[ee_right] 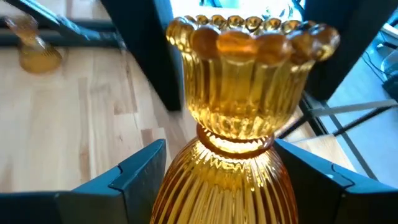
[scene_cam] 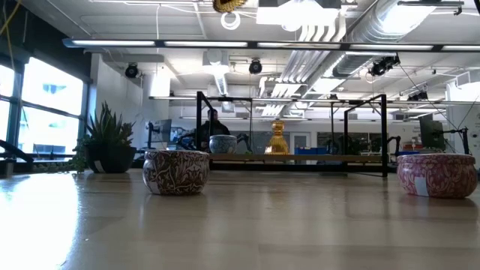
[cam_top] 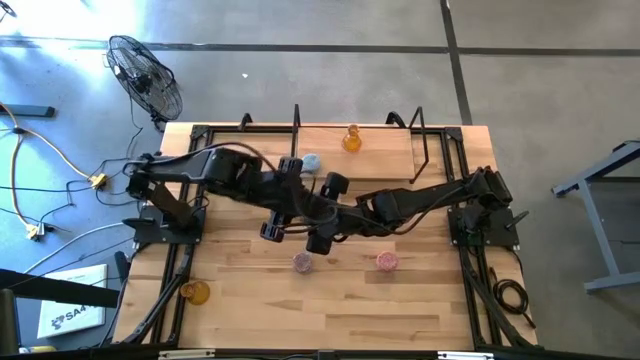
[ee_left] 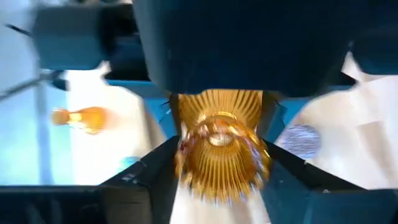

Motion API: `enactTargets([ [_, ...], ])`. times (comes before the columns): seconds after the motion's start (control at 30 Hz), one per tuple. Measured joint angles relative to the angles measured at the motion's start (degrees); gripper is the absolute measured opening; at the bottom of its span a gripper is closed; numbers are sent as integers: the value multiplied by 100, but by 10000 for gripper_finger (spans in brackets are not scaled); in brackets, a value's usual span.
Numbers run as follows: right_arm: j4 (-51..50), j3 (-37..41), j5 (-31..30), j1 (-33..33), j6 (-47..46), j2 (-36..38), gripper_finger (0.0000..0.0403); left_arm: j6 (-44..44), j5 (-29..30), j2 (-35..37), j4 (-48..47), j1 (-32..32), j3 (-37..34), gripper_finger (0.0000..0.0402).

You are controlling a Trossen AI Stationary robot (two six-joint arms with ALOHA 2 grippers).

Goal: Pick & Place candle stick holders
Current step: Put the top yellow candle holder on the shelf aligned with the other yellow candle holder

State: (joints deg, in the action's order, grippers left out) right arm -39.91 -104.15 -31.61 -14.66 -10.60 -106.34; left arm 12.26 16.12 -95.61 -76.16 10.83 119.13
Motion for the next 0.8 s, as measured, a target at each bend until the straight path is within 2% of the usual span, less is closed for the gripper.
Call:
enactTargets([
  [0.37, 12, 3, -95, -4, 24, -14, 265, 254, 2131, 76, 110, 745, 0, 337],
  [0.57, -396, 25, -46, -97, 39, 34, 264, 331, 2330, 539, 186, 1315, 24, 390],
  [0.8, -1607, 11, -1053, -481, -689, 630, 263, -406, 2364, 1150, 49, 1945, 17, 397],
])
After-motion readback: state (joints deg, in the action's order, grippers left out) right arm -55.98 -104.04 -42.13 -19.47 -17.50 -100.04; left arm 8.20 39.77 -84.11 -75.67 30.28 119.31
